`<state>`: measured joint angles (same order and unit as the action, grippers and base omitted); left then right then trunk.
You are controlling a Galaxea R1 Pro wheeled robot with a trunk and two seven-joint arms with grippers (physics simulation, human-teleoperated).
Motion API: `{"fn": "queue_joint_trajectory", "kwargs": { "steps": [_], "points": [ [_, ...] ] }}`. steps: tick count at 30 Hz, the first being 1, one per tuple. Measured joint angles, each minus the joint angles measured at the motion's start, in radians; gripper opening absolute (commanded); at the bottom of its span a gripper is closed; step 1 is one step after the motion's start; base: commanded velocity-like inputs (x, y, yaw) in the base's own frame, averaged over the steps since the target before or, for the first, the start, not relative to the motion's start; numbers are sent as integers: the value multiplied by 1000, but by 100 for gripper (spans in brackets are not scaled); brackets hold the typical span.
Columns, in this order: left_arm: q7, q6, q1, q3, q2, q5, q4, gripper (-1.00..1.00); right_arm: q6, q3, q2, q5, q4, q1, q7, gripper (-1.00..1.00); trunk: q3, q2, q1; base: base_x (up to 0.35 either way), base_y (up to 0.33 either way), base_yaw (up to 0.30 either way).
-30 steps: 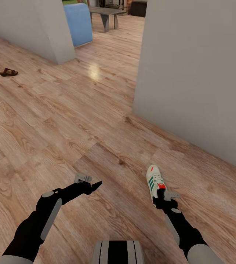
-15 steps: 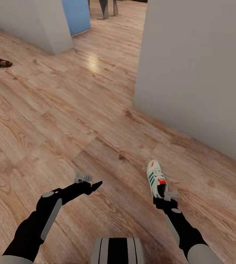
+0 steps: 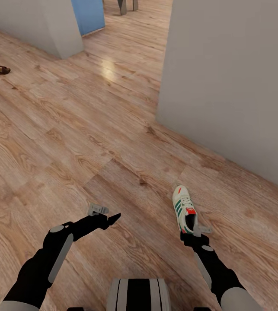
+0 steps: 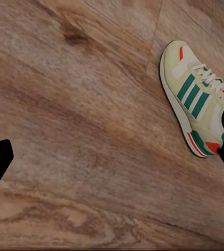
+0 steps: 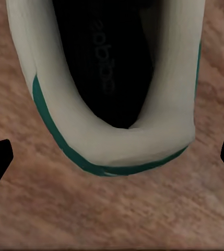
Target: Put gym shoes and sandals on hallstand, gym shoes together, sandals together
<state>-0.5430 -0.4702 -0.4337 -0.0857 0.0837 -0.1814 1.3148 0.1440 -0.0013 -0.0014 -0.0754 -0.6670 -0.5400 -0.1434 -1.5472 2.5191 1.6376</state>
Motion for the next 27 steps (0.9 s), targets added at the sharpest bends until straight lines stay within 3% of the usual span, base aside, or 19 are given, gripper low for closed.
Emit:
{"fn": "queue_joint_trajectory", "kwargs": {
  "steps": [5, 19, 27],
  "points": [
    [0, 0, 0, 0, 0, 0, 0, 100, 0, 0, 0, 0, 0, 0, 0, 100, -19, 1, 2, 0, 0, 0],
    [0, 2, 0, -2, 0, 0, 8, 100, -1, 0, 0, 0, 0, 0, 0, 100, -20, 1, 2, 0, 0, 0],
    [0, 0, 29, -4, -2, -1, 78, 100, -2, 0, 0, 0, 0, 0, -1, 100, -20, 1, 2, 0, 0, 0]
  ]
}}
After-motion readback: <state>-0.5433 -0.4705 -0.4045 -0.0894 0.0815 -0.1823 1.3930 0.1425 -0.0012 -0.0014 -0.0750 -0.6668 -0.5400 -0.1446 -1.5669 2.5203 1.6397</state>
